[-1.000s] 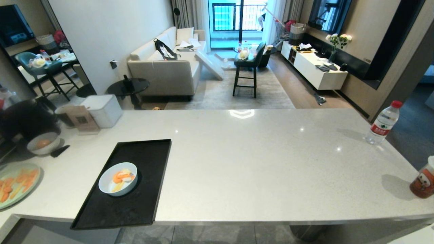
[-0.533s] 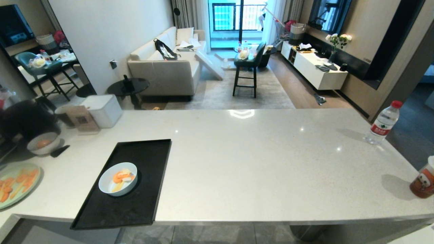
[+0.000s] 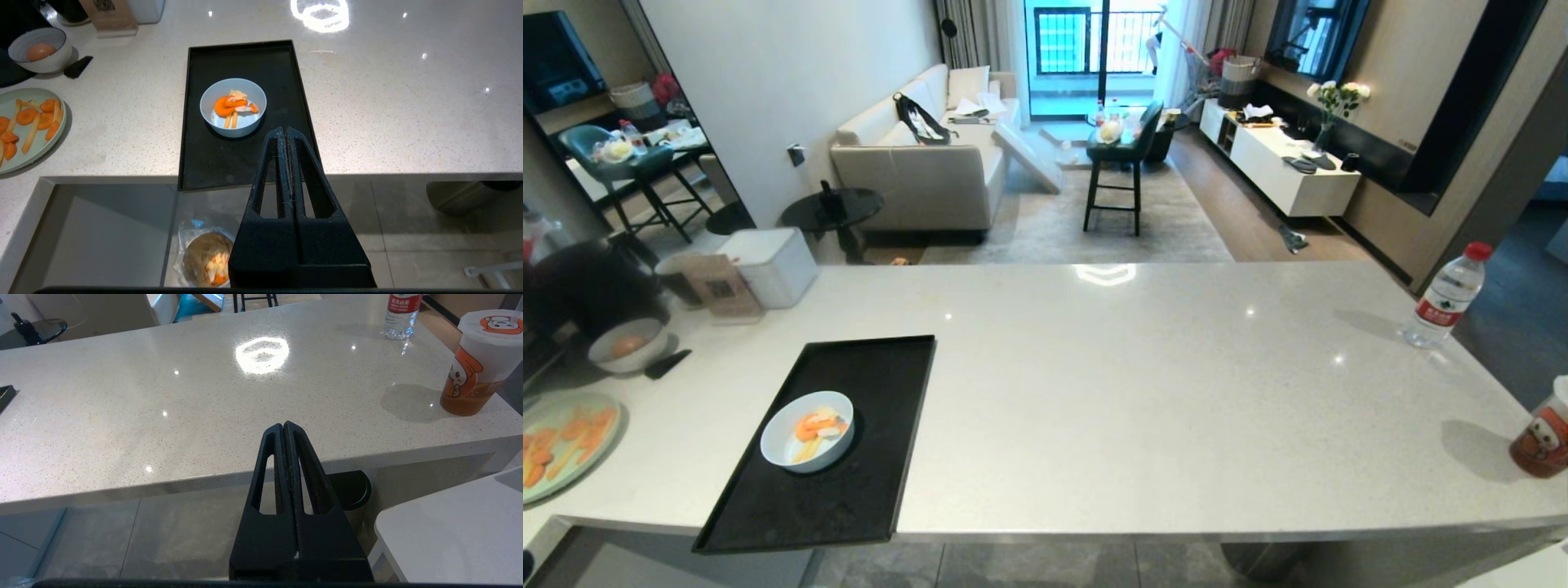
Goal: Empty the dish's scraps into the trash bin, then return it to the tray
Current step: Pick up the bowl with leftover food
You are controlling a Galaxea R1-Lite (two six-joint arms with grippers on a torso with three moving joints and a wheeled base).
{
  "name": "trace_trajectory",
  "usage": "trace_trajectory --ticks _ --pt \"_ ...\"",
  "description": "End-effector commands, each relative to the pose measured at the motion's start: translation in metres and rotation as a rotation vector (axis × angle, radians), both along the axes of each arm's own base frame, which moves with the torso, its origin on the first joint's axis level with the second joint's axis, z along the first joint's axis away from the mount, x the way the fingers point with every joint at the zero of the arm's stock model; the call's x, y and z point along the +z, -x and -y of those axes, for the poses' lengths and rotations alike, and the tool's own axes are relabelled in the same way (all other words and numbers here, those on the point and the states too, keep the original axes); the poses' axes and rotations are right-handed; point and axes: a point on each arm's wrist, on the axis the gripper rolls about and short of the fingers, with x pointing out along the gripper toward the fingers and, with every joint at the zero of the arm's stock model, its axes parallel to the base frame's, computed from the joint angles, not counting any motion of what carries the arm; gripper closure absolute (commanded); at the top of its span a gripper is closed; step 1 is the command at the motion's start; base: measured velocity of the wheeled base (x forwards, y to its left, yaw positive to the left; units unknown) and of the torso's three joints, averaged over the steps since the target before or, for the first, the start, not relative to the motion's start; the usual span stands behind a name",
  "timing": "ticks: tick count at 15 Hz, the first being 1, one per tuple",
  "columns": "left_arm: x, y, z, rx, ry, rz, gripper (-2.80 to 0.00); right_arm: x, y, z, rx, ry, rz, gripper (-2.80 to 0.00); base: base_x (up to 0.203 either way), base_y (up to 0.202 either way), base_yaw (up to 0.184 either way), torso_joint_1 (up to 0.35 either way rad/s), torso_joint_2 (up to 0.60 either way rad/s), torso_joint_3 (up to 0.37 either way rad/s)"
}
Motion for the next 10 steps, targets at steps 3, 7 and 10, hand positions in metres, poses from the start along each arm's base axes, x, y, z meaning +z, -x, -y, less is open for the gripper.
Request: trace_trajectory --ticks 3,7,10 --pt "0.035 -0.089 -0.003 0.040 0.002 -0.277 0.00 0.000 0.000 0.000 -0.001 -0.001 0.001 0.00 0.000 0.000 0.000 0.000 0.00 0.000" --pt "0.025 -0.157 -0.023 0.149 0.029 -0.482 0.00 0.000 0.000 0.000 0.000 -0.001 0.001 0.00 0.000 0.000 0.000 0.000 0.00 0.000" --pt "0.002 -0.196 -0.044 0.220 0.062 -0.623 0.00 0.000 0.000 0.000 0.000 -0.001 0.001 0.00 0.000 0.000 0.000 0.000 0.00 0.000"
